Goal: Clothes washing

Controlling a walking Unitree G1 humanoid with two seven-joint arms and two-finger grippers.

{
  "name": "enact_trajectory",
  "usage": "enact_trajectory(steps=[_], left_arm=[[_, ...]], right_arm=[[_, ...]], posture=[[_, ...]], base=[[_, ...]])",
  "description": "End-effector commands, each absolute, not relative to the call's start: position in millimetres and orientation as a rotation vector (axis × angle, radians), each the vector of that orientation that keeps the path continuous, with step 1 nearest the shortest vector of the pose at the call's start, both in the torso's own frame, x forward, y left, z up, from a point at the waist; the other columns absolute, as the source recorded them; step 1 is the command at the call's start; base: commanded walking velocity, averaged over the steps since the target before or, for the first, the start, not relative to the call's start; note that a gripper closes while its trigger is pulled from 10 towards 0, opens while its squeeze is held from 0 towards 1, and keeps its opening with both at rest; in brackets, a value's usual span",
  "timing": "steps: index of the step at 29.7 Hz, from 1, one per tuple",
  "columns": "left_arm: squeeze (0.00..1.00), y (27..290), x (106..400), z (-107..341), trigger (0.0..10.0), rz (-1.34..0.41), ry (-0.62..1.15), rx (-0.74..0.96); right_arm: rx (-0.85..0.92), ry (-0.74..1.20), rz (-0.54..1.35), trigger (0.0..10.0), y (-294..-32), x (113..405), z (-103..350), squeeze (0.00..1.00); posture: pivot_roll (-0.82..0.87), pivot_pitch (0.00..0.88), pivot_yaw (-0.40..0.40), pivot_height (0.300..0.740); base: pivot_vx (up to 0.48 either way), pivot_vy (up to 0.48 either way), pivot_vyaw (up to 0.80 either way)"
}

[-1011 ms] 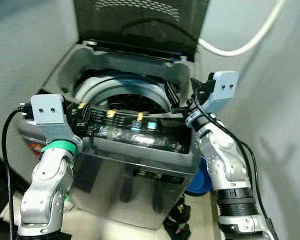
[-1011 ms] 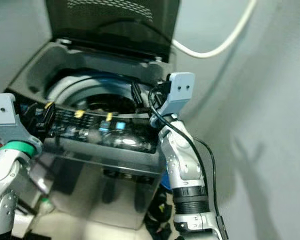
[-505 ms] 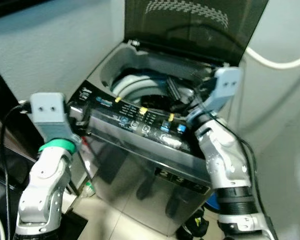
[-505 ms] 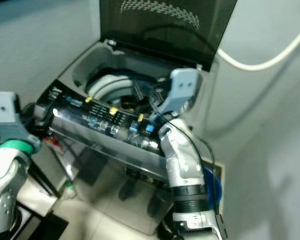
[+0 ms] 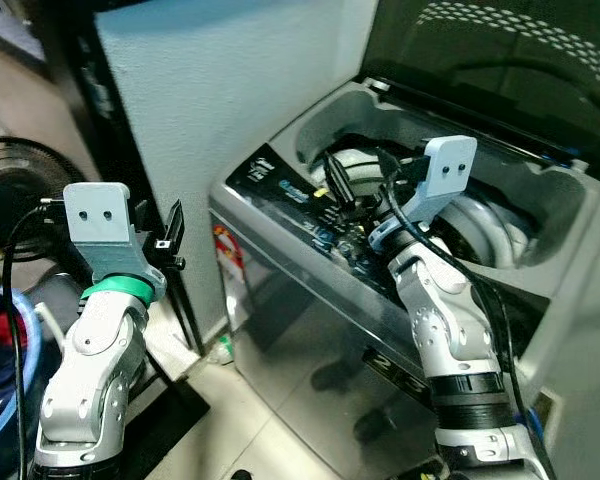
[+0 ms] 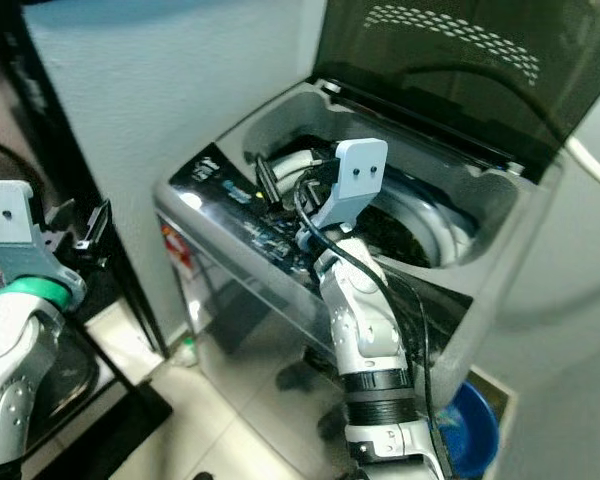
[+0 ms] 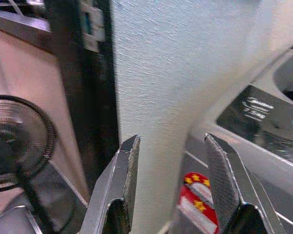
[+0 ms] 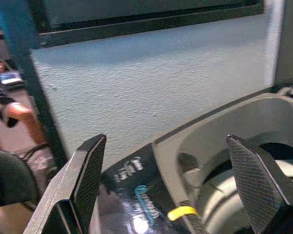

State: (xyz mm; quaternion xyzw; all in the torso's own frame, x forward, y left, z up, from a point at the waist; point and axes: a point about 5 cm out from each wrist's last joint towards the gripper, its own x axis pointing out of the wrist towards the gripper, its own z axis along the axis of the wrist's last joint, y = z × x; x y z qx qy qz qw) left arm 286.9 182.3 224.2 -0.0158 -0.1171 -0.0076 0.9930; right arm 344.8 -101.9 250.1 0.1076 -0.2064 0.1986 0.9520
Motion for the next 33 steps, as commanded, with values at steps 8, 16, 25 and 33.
enact_trajectory(steps=[8,16,25,33], left_arm=[[0.0,181,287,217,10.0,-0.02,-0.208,-0.019],[0.0,185,286,215,10.0,-0.005,-0.202,-0.013],[0.0,180,287,219,10.0,-0.055,-0.212,-0.046],[0.0,180,286,217,10.0,-0.053,-0.207,-0.044]], right_arm=[[0.224,-0.411,0.415,10.0,-105,345,247,0.0],[0.223,-0.381,0.396,10.0,-110,345,237,0.0],[0.234,-0.356,0.416,10.0,-111,345,234,0.0],[0.235,-0.34,0.448,10.0,-108,343,230,0.0]], posture=[[0.14,0.043,0.004,0.74],[0.14,0.047,0.007,0.74],[0.14,0.047,0.015,0.74],[0.14,0.047,0.015,0.74]], base=[[0.0,0.0,0.8],[0.0,0.0,0.8],[0.0,0.0,0.8],[0.0,0.0,0.8]])
